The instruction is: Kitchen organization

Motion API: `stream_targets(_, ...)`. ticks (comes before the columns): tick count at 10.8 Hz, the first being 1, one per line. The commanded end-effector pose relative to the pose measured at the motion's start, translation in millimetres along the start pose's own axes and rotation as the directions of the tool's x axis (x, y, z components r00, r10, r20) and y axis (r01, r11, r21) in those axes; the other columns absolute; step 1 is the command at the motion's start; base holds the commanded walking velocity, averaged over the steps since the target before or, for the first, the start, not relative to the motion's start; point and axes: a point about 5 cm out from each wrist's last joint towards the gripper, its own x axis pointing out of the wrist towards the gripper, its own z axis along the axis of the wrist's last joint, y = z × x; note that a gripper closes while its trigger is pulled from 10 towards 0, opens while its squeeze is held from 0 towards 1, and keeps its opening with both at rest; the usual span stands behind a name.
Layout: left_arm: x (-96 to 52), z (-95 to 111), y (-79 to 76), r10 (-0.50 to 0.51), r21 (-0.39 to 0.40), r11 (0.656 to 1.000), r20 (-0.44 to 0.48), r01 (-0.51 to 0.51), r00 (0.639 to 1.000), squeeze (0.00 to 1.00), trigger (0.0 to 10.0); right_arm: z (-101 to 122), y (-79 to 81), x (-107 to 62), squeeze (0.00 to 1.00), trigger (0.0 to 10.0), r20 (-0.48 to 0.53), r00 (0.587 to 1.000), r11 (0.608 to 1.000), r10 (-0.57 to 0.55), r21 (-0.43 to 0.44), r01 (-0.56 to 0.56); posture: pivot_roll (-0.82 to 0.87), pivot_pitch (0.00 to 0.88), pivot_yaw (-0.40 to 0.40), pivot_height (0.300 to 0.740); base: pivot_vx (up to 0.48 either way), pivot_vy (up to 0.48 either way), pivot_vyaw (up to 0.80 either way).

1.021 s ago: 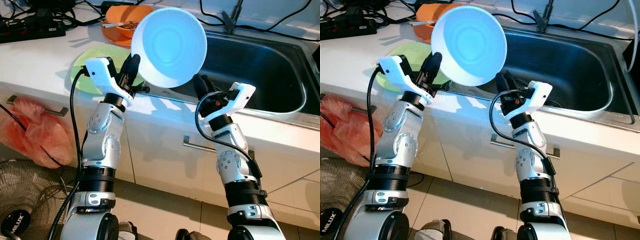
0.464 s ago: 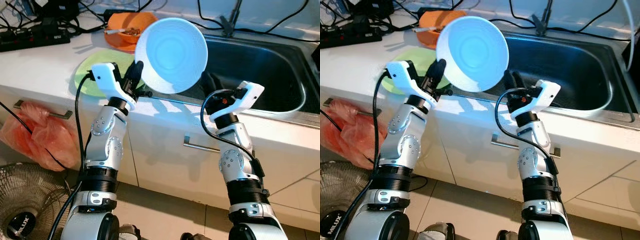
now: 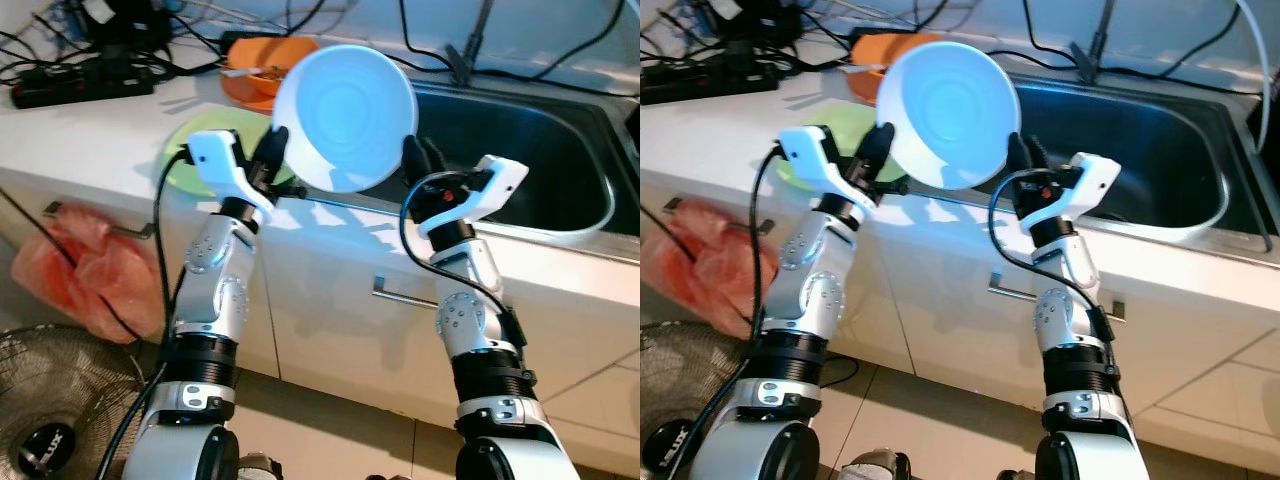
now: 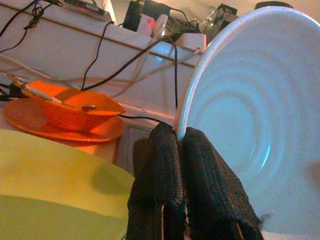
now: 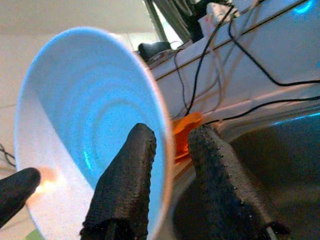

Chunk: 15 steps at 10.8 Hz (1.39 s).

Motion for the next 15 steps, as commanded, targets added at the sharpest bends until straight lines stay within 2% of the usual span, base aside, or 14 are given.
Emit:
stream_targets(1,3.0,3.8,-3.7,-0.021,0.014,1.0,0.023,0.02,1.0,0.0,10.0,-0.5,1.1,2.0,0.0,10.0,-0.001,1.0,1.0,0.009,0.001,-0.009,0.18,0.006,0.006,0.74,0.0,0.0,0.0)
stream_targets(4,3.8,3.3,-4.7,-0.017,0.01,1.0,0.024,0.017,1.0,0.0,10.0,-1.6,0.7,2.3,0.0,10.0,-0.01,1.0,1.0,0.014,-0.002,-0.014,0.18,0.014,0.0,0.74,0.0,0.0,0.0)
stream_targets(10,1.4,-1.0,-12.0,-0.073,-0.008,0.997,0.006,0.073,0.997,0.0,10.0,-8.5,4.9,2.0,0.0,10.0,-0.048,0.998,0.999,0.032,0.004,-0.032,0.19,0.035,-0.011,0.74,0.0,0.0,0.0)
stream_targets(11,0.7,-1.3,-12.0,-0.073,-0.009,0.997,0.004,0.073,0.997,0.0,10.0,-9.1,5.9,1.9,0.0,4.4,-0.051,0.998,0.999,0.04,0.009,-0.04,0.19,0.039,-0.011,0.74,0.0,0.0,0.0)
stream_targets(12,0.5,-1.3,-11.8,-0.073,-0.011,0.997,0.004,0.073,0.997,0.0,10.0,-9.3,6.1,1.9,0.0,0.0,-0.052,0.998,0.999,0.041,0.011,-0.04,0.19,0.042,-0.012,0.74,0.0,0.0,0.0)
stream_targets(15,0.3,-1.2,-12.7,-0.079,-0.013,0.997,0.005,0.079,0.997,0.0,10.0,-9.7,6.9,1.7,0.0,0.0,-0.054,0.997,0.999,0.047,0.018,-0.046,0.19,0.05,-0.014,0.74,0.0,0.0,0.0)
